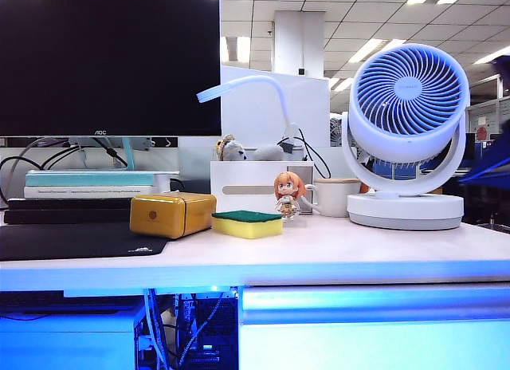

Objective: Open the drawer, place the cleaning sponge inside, then close the drawer.

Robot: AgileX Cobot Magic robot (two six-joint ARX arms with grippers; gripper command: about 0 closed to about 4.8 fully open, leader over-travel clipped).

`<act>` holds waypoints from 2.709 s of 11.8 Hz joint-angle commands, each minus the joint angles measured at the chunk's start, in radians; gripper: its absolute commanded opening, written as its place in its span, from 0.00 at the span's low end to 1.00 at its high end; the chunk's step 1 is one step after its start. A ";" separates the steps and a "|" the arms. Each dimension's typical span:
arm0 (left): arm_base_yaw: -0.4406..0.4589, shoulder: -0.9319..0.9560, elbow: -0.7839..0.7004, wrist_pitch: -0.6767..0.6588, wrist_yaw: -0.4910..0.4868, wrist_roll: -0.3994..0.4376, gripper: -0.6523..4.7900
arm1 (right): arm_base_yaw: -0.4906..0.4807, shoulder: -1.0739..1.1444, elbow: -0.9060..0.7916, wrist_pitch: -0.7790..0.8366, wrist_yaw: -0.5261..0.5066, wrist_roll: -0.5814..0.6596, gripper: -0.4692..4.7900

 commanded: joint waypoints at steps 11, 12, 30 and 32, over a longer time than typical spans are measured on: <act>0.001 -0.002 0.006 0.033 0.001 0.005 0.11 | -0.461 0.262 -0.123 0.403 -0.189 -0.006 1.00; 0.001 -0.002 0.006 0.033 0.001 0.005 0.11 | -0.461 0.353 -0.120 0.527 -0.263 0.000 1.00; 0.001 0.002 0.005 0.027 0.000 0.009 0.11 | -0.465 0.797 0.109 0.689 -0.388 -0.091 1.00; 0.001 0.002 0.005 0.027 0.000 0.010 0.11 | -0.465 0.797 0.108 0.715 -0.409 -0.091 1.00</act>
